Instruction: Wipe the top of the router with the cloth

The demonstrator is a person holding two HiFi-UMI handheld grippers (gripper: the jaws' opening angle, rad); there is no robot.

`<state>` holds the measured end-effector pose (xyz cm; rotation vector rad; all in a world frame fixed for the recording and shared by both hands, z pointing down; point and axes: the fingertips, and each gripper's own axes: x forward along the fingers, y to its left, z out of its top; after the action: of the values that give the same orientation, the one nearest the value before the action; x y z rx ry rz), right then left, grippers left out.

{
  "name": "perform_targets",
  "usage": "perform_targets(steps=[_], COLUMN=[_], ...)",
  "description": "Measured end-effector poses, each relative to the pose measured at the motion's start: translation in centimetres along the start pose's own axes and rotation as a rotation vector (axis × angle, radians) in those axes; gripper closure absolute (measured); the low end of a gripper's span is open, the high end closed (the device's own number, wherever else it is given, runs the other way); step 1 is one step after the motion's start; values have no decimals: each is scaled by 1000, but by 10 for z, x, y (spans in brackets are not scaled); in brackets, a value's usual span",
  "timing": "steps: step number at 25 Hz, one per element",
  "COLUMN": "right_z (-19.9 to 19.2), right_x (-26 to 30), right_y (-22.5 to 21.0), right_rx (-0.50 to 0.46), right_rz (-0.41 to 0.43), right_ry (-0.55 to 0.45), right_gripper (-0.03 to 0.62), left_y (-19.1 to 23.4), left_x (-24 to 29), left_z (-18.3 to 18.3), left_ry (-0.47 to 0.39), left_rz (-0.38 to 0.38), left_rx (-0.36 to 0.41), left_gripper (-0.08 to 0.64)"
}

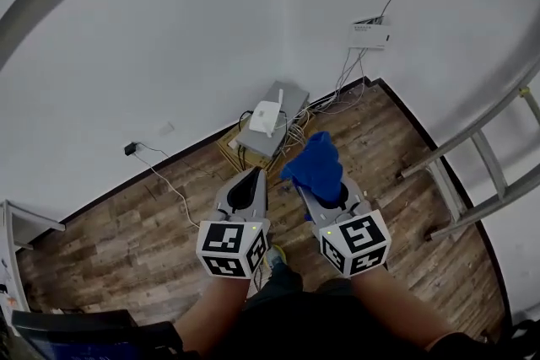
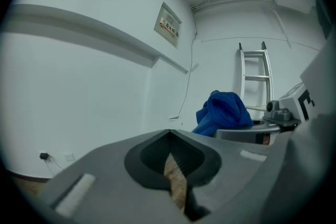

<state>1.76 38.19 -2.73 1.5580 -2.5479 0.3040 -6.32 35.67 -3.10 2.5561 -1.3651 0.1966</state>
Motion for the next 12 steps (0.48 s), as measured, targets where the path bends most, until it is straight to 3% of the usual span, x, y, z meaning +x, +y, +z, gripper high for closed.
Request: perform_targets(steps=[7,12], right_z=[7,-7], right_x=[80,136], right_y=[-24,-64], right_rx=[20,42], right_rz=[-6,18], right_ry=[34,72], right_gripper=[483,483], left_y=[56,86], left_x=[68,127], left_z=[14,7], left_ry=[34,83], left_rz=[-37,-18], left_rx=[-2,-18], left_gripper=[558,558])
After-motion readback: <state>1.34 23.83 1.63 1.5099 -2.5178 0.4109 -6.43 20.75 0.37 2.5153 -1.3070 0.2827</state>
